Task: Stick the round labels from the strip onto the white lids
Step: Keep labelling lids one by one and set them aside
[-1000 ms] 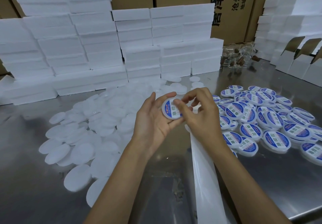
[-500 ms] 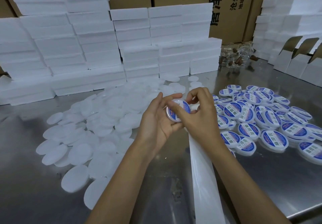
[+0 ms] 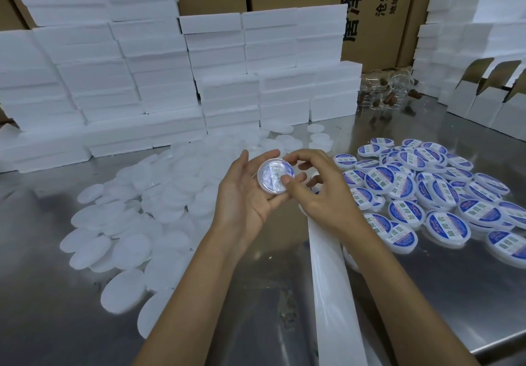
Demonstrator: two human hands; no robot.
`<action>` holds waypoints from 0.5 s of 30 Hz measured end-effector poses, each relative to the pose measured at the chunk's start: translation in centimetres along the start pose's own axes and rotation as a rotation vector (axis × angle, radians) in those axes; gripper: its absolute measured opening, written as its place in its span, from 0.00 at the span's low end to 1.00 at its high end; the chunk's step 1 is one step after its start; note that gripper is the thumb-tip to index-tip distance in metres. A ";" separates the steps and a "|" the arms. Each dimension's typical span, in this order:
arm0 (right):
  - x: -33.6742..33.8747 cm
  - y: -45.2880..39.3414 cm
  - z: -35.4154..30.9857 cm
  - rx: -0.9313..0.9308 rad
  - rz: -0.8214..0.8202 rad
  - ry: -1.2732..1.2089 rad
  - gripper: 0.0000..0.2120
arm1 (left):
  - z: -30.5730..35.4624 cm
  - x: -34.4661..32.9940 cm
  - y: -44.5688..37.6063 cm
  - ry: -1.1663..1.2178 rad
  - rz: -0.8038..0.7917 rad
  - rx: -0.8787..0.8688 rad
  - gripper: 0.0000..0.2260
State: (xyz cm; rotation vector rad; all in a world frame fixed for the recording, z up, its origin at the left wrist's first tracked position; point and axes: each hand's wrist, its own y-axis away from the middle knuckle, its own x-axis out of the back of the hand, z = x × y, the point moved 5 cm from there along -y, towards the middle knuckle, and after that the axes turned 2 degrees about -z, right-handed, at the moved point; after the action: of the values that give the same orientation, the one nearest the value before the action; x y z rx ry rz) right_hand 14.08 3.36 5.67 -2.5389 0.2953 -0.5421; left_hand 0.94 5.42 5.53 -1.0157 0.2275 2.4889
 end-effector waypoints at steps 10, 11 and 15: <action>-0.2 0.2 -0.2 -0.042 0.022 -0.025 0.28 | -0.1 -0.5 0.0 -0.043 -0.045 0.022 0.22; -0.2 0.2 -0.3 -0.030 0.033 -0.013 0.28 | -0.1 -0.5 0.0 -0.037 -0.050 0.025 0.22; 0.0 0.3 -0.7 0.066 0.130 0.104 0.24 | -0.2 -0.4 -0.1 -0.071 -0.063 0.022 0.21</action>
State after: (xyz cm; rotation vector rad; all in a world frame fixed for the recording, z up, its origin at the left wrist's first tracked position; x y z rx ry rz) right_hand 13.74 2.81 6.09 -2.4125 0.4695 -0.6234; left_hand 1.36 5.37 5.66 -0.9102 0.1977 2.4550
